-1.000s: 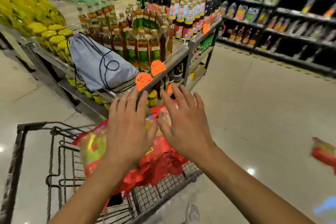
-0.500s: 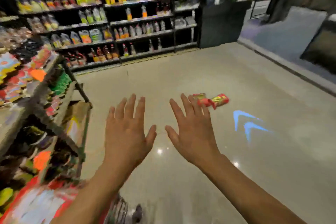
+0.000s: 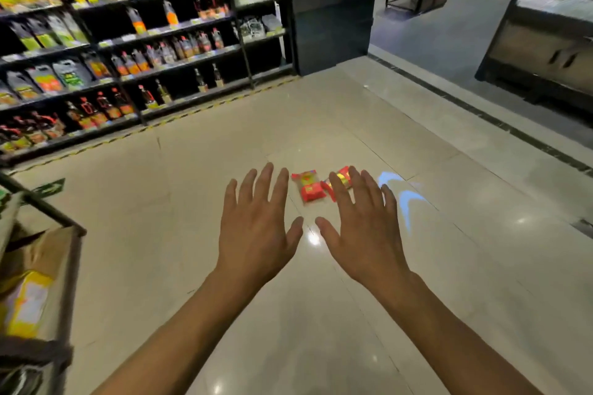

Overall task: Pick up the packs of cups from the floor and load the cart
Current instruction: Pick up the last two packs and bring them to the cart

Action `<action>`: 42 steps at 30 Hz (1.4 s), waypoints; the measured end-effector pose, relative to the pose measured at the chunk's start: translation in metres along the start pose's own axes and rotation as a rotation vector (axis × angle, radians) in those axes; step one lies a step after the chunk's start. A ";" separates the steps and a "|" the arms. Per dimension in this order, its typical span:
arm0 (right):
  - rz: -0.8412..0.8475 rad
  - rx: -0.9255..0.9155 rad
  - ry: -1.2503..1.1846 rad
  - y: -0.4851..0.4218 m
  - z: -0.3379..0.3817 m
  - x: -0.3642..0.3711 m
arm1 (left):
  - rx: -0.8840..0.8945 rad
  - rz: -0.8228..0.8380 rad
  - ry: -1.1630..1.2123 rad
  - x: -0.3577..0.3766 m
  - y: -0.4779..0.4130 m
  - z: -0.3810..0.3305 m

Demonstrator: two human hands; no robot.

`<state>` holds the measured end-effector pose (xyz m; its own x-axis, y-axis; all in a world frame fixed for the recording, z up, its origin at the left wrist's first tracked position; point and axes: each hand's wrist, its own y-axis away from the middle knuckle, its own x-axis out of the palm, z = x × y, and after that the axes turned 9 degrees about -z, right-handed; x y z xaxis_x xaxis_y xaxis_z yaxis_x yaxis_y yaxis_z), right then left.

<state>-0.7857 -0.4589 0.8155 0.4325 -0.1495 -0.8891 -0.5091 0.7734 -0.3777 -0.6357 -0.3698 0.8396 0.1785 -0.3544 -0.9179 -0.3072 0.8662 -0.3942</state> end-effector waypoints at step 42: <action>0.758 0.699 0.013 -0.514 -0.443 1.000 | -0.235 0.844 0.096 1.132 -0.518 0.065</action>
<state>-0.4209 -1.2791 0.0063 0.1679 0.5234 -0.8353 -0.0970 0.8520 0.5144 -0.2136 -1.1966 0.0082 -0.2706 0.3341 -0.9029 -0.4872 0.7614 0.4278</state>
